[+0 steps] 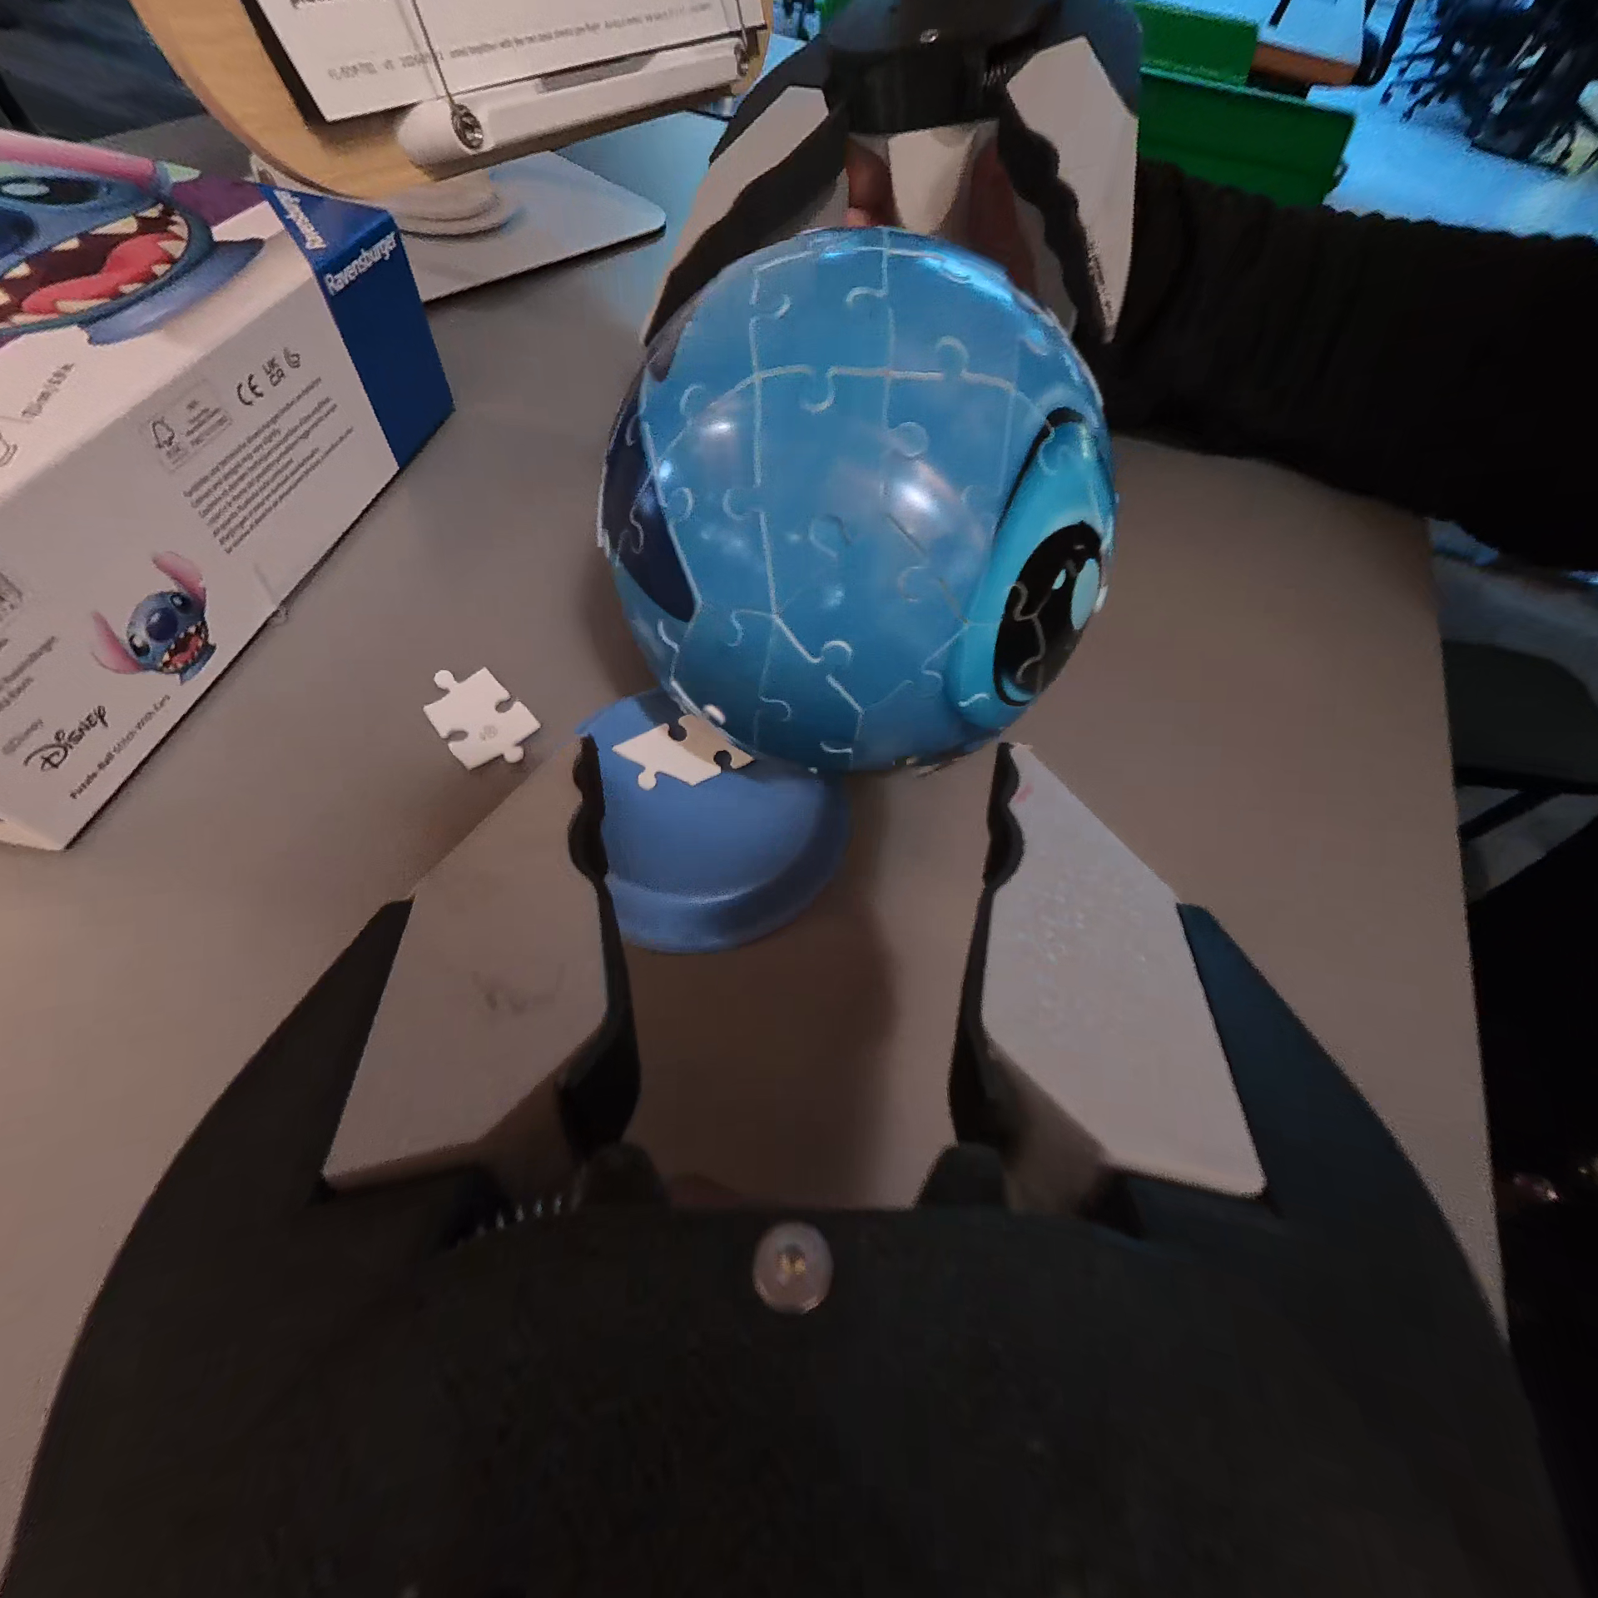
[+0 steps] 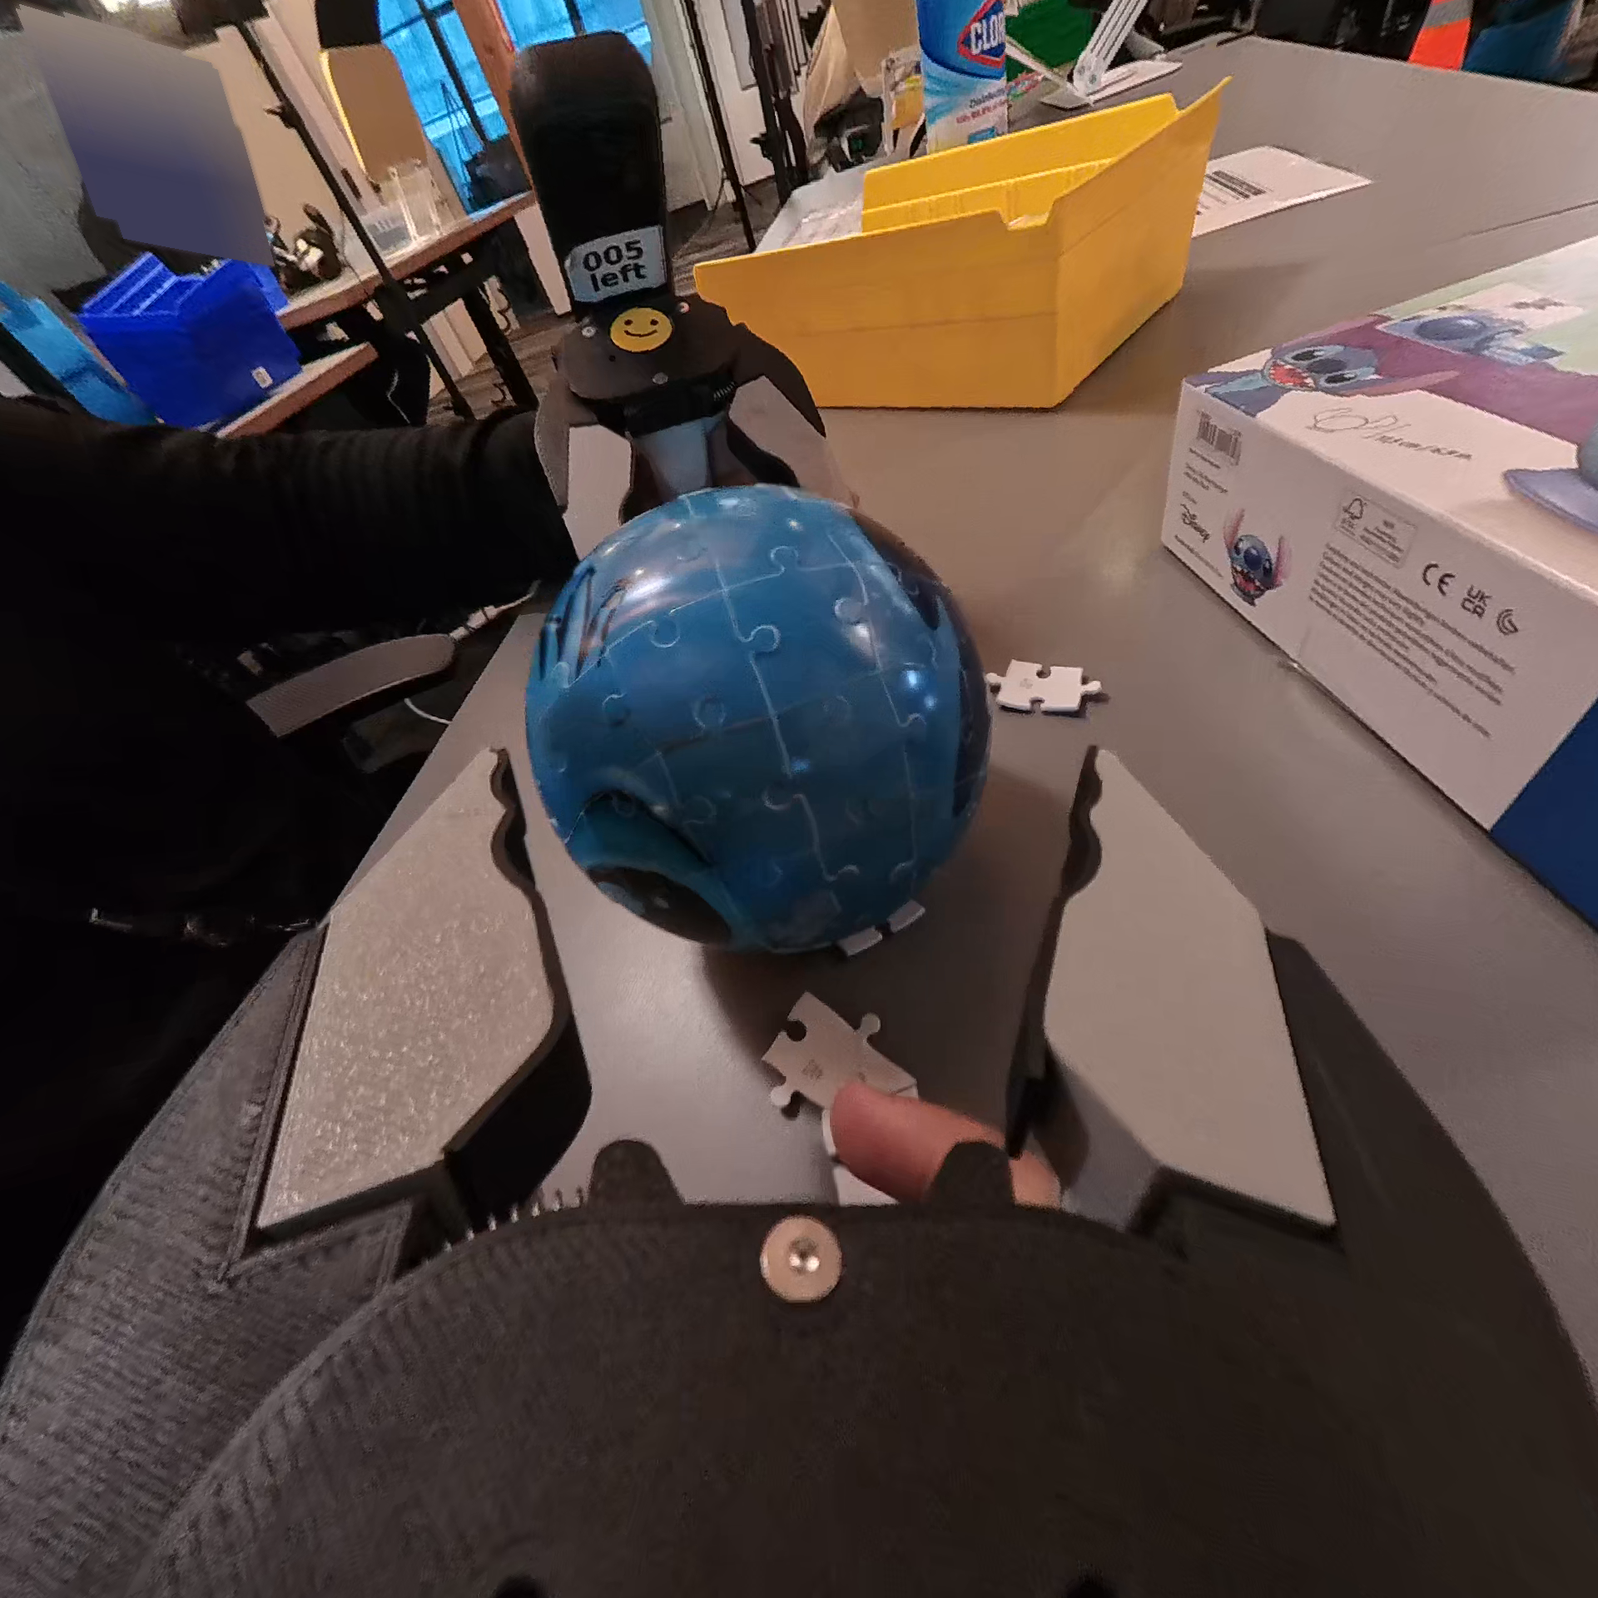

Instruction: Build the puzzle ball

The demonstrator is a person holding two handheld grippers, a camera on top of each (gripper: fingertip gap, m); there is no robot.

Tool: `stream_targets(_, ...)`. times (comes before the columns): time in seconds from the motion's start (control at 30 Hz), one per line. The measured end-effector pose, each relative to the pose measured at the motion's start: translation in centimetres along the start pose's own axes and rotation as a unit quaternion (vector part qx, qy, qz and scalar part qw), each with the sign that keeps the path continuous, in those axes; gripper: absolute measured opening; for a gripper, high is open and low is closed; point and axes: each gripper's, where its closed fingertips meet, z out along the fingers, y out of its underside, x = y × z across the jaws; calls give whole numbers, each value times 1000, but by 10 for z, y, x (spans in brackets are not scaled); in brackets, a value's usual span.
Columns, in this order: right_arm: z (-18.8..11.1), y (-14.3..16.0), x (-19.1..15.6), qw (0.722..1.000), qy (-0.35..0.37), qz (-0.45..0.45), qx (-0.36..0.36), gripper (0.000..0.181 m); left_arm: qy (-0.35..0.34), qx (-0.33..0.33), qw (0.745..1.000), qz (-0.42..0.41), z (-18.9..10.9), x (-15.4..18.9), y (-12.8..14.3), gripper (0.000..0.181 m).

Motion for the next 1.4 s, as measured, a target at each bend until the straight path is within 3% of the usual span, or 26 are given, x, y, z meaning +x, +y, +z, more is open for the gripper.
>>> stream_targets(0.27, 7, 30, -3, 997, 51, -34, -56, 128, -35, -29, 996, 74, 10, 7, -3, 93)
stream_targets(0.57, 25, 35, 11, 971, 155, -160, -91, 127, -58, -44, 992, 100, 19, 0, -2, 91)
stream_targets(0.77, 30, 34, 13, 957, 183, -203, -98, 124, -68, -50, 986, 143, 21, -7, 3, 95)
stream_targets(1.2, 31, 28, 12, 963, 165, -201, -77, 118, -48, -20, 988, 144, 27, -12, -3, 98)
stream_targets(1.4, 33, 10, 4, 975, 144, -169, -30, 118, -15, -4, 996, 92, 20, -9, -11, 98)
